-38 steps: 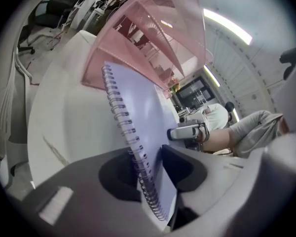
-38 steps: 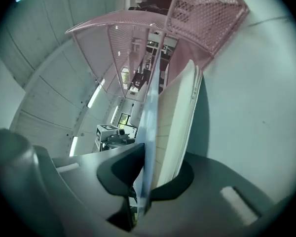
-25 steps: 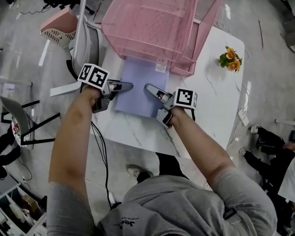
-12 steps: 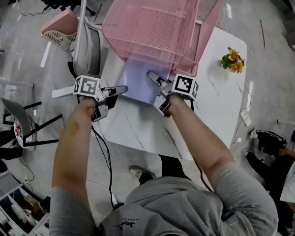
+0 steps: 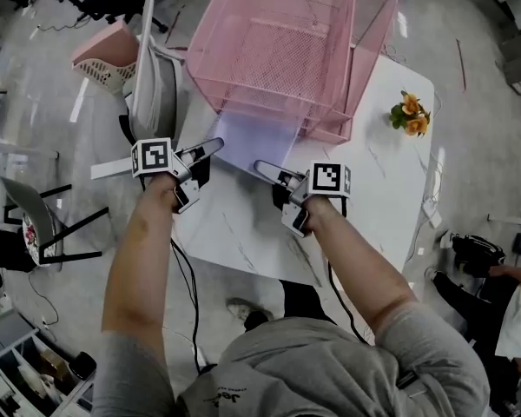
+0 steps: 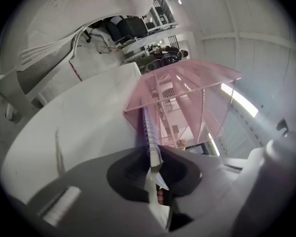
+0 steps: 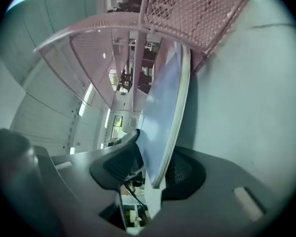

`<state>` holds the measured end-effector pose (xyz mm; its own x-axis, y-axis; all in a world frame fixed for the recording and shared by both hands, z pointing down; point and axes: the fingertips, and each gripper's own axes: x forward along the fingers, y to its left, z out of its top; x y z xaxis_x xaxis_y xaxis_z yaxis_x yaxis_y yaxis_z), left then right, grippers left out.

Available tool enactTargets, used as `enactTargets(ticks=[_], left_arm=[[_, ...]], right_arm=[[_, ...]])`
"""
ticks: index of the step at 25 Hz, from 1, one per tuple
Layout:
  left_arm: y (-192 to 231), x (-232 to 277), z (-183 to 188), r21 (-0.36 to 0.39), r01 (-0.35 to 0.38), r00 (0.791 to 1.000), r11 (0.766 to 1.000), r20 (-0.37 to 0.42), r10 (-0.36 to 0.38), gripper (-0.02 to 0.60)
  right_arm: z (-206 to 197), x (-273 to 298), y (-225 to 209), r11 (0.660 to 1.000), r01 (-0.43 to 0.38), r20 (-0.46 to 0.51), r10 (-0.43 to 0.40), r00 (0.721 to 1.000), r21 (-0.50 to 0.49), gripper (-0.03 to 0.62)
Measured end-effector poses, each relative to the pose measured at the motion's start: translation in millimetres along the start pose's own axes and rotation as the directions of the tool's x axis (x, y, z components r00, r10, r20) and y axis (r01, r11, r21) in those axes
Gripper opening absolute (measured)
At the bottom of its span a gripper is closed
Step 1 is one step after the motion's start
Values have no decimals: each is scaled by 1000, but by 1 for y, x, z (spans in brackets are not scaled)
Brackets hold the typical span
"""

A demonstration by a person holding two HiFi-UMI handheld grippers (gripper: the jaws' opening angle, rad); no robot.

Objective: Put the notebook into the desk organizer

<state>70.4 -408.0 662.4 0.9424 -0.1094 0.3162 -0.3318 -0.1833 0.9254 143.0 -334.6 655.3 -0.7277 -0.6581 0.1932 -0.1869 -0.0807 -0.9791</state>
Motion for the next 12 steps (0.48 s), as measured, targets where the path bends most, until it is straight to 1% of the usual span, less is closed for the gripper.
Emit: enactTargets(ticks=[2, 3, 5, 7, 9, 12], left_arm=[[0, 0, -1, 3, -4, 1000, 1000, -1, 4, 92], [1, 1, -2, -1, -5, 1000, 1000, 3, 5, 92], [1, 6, 1, -20, 4, 999, 1000, 32, -3, 92], [2, 10, 8, -39, 5, 997, 999, 72, -3, 92], [5, 17, 18, -32, -11, 995, 999, 100, 14, 94], [6, 32, 32, -11, -49, 991, 999, 126, 50, 95]], right_arm=[[-2, -2, -6, 998, 52, -17, -53, 998, -35, 75], [1, -4, -9, 996, 71, -10, -72, 997, -47, 61], [12, -4, -10, 995, 88, 24, -87, 996, -53, 44], [26, -3, -8, 993, 97, 61, -93, 994, -64, 41], [41, -3, -7, 992, 108, 101, -101, 990, -69, 40], [60, -4, -12, 991, 124, 165, -114, 980, -52, 40]])
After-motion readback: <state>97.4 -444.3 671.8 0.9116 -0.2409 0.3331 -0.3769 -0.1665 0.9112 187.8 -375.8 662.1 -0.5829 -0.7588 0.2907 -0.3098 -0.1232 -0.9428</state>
